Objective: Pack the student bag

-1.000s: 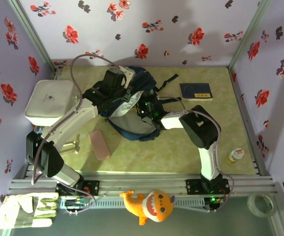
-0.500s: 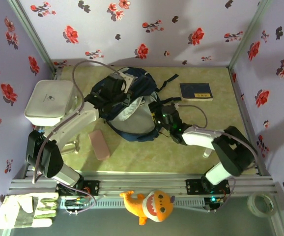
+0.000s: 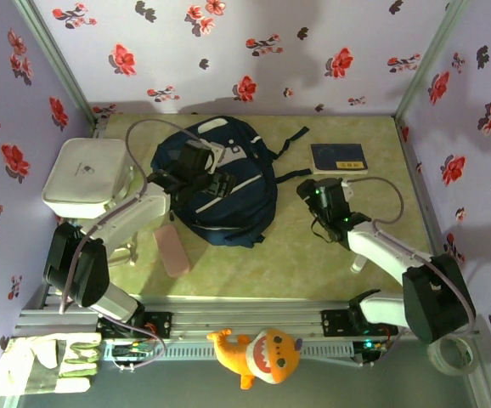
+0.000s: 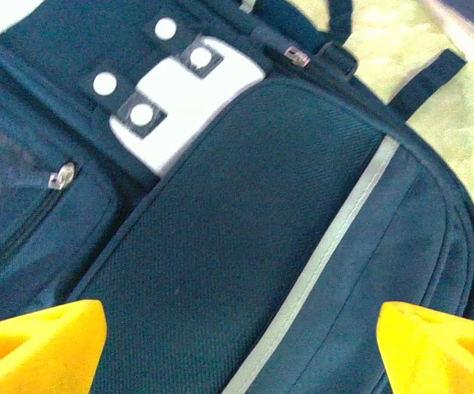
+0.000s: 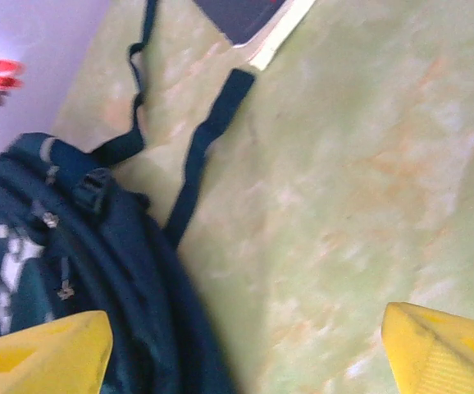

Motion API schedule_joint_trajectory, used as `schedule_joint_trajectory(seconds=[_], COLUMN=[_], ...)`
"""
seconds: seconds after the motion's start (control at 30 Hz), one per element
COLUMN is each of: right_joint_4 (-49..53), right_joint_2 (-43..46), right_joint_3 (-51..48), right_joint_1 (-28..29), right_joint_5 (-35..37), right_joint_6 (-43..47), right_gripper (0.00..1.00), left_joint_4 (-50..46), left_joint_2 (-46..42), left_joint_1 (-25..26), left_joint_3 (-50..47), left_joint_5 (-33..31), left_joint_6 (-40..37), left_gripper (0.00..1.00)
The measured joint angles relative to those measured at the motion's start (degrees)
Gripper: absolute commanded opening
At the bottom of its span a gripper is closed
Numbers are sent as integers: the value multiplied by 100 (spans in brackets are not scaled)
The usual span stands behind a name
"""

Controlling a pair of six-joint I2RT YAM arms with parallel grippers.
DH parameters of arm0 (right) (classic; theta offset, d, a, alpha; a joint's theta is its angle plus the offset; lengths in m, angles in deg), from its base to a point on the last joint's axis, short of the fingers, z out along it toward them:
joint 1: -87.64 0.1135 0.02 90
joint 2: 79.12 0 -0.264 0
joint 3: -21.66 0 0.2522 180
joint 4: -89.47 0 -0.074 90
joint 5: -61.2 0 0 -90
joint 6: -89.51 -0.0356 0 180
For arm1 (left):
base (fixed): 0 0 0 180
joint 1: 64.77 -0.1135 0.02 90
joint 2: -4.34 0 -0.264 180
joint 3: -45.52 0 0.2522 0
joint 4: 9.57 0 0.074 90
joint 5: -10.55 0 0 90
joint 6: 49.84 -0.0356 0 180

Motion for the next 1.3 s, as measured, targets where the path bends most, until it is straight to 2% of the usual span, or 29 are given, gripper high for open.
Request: schedule_joint_trajectory(seconds=[0.13,0.3,0.5,0.77,1.13,1.3], right_joint_4=[433,737,1086,1530,1875,1565], right_joint_2=[-846,-2358,-3919,-5259,-5670,-5060], right_joint_3=[938,2669,4385,5936,6214,5211], right_joint_1=[-553,-909,-1139,-1235,-1237,-1237], right_joint_5=[-299,-470,-684,-767,-855,-868], right_joint_6=[647,1333,1875,2175,2173,2085], right_gripper=[87,85,84,87,86,86], left_joint_4=[-133,-197,-251,-313,-317,-315], left_joint_2=[-380,-964,-1298,-1349,-1349,-1349], left_joint_1=[-116,-278,-415,-428,-448,-452], left_joint_3=[-225,-474,-754,-852,-852,-852], left_joint_5=[-94,-181,-221,-223,-240,-240], left_joint_6=[203,385,457,455,455,496], left_gripper=[94,100,100,100,100,100])
